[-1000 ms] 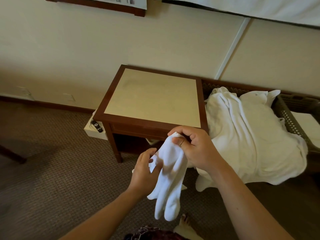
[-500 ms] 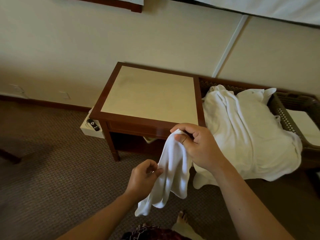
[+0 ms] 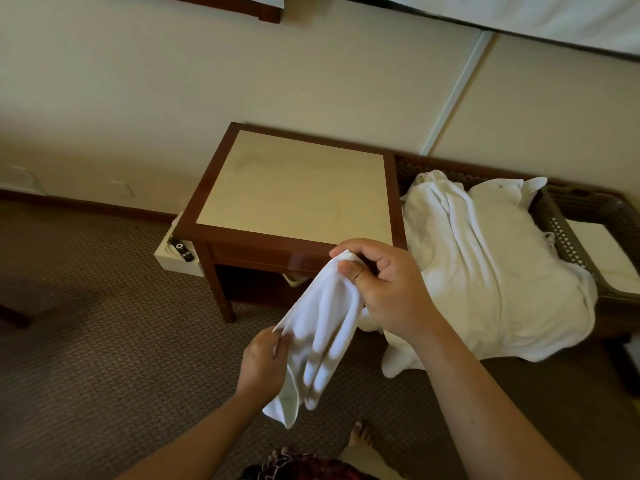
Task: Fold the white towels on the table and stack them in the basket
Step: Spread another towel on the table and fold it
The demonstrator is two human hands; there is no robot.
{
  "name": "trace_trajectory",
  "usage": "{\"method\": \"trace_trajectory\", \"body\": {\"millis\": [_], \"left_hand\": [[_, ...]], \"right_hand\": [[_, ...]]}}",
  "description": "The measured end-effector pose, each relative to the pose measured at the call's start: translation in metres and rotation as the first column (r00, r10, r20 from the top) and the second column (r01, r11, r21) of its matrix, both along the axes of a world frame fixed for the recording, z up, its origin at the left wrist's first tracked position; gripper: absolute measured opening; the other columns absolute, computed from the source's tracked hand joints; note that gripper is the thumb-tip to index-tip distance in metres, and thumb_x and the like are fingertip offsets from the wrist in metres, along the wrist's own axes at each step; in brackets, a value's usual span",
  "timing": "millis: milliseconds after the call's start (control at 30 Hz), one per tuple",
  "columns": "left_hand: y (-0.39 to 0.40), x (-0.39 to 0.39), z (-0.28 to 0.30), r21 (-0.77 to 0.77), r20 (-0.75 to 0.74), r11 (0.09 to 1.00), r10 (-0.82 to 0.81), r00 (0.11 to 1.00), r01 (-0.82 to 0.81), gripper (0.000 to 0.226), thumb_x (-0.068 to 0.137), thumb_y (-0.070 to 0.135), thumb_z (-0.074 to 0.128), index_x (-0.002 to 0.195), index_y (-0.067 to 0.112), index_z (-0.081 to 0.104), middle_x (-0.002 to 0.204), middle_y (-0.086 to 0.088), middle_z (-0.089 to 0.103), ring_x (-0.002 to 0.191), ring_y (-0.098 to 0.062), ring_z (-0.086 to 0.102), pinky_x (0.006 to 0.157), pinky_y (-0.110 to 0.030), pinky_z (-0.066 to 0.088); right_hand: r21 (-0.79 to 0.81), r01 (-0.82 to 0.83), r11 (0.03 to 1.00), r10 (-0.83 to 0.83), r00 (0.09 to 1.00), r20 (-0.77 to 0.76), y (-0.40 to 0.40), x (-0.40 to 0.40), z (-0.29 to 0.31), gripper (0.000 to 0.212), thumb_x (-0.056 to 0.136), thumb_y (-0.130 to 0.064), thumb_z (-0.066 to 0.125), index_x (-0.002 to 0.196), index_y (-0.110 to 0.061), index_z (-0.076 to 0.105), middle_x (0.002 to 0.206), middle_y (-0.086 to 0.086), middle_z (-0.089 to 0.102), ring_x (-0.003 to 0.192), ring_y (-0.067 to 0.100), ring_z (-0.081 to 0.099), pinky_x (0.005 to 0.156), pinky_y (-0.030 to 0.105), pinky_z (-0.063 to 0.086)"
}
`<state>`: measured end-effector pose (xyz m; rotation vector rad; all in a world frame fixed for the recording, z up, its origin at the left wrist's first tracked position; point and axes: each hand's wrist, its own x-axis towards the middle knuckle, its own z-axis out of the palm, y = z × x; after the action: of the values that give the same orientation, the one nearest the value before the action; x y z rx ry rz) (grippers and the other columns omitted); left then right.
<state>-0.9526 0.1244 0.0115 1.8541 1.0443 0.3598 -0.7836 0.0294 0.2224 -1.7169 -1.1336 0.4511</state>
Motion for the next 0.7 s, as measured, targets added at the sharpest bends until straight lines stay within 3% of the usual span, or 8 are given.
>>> {"method": "trace_trajectory", "body": {"millis": [67, 133, 267, 400, 533, 600, 700], "left_hand": [[0.011, -0.007, -0.007, 0.063, -0.028, 0.998, 0.001, 1.0, 0.001, 0.03, 0.105, 0.02, 0.054, 0.076, 0.03, 0.056, 0.085, 0.012, 0.055, 0.081, -0.005, 0.056, 0.066, -0.015, 0.036], [0.023, -0.012, -0.015, 0.073, -0.064, 0.997, 0.021, 0.998, -0.016, 0.027, 0.105, 0.018, 0.052, 0.082, 0.029, 0.059, 0.089, 0.013, 0.057, 0.085, -0.01, 0.058, 0.07, -0.022, 0.038], [0.042, -0.015, -0.021, 0.024, -0.08, 0.997, 0.069, 0.994, -0.067, 0.023, 0.105, 0.024, 0.053, 0.112, 0.021, 0.074, 0.111, 0.009, 0.064, 0.102, -0.012, 0.058, 0.085, -0.029, 0.042], [0.065, -0.011, -0.01, -0.013, -0.149, 0.98, 0.195, 0.969, -0.199, 0.026, 0.106, 0.027, 0.054, 0.119, 0.017, 0.074, 0.105, -0.004, 0.069, 0.097, -0.024, 0.06, 0.081, -0.034, 0.045], [0.093, -0.019, 0.024, 0.185, 0.0, 0.929, 0.327, 0.945, -0.321, 0.023, 0.104, 0.012, 0.055, 0.114, 0.01, 0.075, 0.096, -0.003, 0.067, 0.089, -0.025, 0.058, 0.081, -0.037, 0.047], [0.114, -0.025, 0.041, 0.323, 0.052, 0.915, 0.238, 0.97, -0.242, 0.019, 0.101, 0.006, 0.058, 0.111, 0.008, 0.074, 0.095, -0.003, 0.069, 0.087, -0.026, 0.062, 0.079, -0.041, 0.05], [0.143, -0.027, 0.073, 0.404, 0.069, 0.903, 0.131, 0.989, -0.148, 0.018, 0.099, 0.006, 0.061, 0.116, 0.012, 0.063, 0.096, -0.002, 0.067, 0.087, -0.023, 0.061, 0.077, -0.039, 0.049]], "right_hand": [[0.033, 0.008, 0.999, -0.008, 1.0, 0.011, -0.001, 0.002, 0.004, 0.028, 0.097, -0.006, 0.066, 0.1, -0.034, 0.072, 0.092, -0.028, 0.07, 0.091, 0.001, 0.066, 0.079, 0.01, 0.042], [0.062, 0.012, 0.998, -0.012, 1.0, 0.011, -0.002, 0.004, 0.007, 0.029, 0.097, -0.006, 0.066, 0.1, -0.034, 0.071, 0.093, -0.026, 0.071, 0.093, 0.001, 0.066, 0.081, 0.012, 0.044], [0.07, 0.003, 0.998, -0.003, 1.0, 0.0, -0.004, 0.006, 0.01, 0.026, 0.096, -0.006, 0.067, 0.1, -0.032, 0.072, 0.089, -0.024, 0.07, 0.087, 0.003, 0.065, 0.077, 0.013, 0.044], [0.099, 0.012, 0.995, -0.008, 0.999, -0.034, -0.004, 0.007, 0.012, 0.025, 0.096, -0.006, 0.067, 0.099, -0.03, 0.073, 0.094, -0.018, 0.073, 0.094, 0.006, 0.067, 0.082, 0.016, 0.047], [0.092, 0.201, 0.975, -0.199, 0.979, -0.03, -0.01, 0.033, 0.004, 0.02, 0.097, -0.005, 0.065, 0.102, -0.021, 0.074, 0.091, -0.013, 0.073, 0.09, 0.001, 0.066, 0.081, 0.019, 0.05], [0.061, 0.305, 0.951, -0.306, 0.952, 0.008, -0.018, 0.054, -0.004, 0.017, 0.098, -0.007, 0.064, 0.106, -0.018, 0.075, 0.091, -0.016, 0.071, 0.088, -0.004, 0.064, 0.08, 0.017, 0.048], [0.027, 0.406, 0.913, -0.407, 0.907, 0.105, -0.029, 0.081, -0.019, 0.017, 0.098, -0.011, 0.065, 0.109, -0.019, 0.074, 0.097, -0.012, 0.073, 0.091, -0.004, 0.064, 0.08, 0.009, 0.045]]}}
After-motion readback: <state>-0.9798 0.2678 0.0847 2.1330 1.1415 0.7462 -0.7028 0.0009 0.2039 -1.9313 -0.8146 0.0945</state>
